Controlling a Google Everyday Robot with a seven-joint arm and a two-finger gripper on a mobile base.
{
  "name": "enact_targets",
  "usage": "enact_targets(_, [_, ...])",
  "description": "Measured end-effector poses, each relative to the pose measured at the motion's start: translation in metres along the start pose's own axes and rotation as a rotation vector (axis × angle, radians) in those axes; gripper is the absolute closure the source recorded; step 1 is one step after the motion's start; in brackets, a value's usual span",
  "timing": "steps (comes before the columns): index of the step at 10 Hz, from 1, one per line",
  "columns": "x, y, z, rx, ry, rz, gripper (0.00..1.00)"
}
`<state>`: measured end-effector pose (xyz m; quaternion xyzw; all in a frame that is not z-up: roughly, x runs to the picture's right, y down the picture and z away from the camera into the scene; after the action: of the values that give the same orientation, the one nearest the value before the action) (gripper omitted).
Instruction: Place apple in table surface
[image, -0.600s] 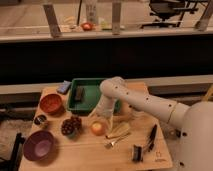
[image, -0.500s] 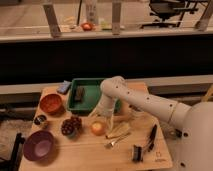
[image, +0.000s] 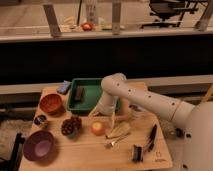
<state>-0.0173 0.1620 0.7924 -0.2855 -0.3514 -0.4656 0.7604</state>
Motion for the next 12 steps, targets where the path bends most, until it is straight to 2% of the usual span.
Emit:
enact_targets(5, [0.0003,-0.0019,-0.0086,0.009,0.032,-0.007,0.20])
enact_targets(12, [0.0002,-0.0020,-0.0084,0.010,0.032,-0.007,0.20])
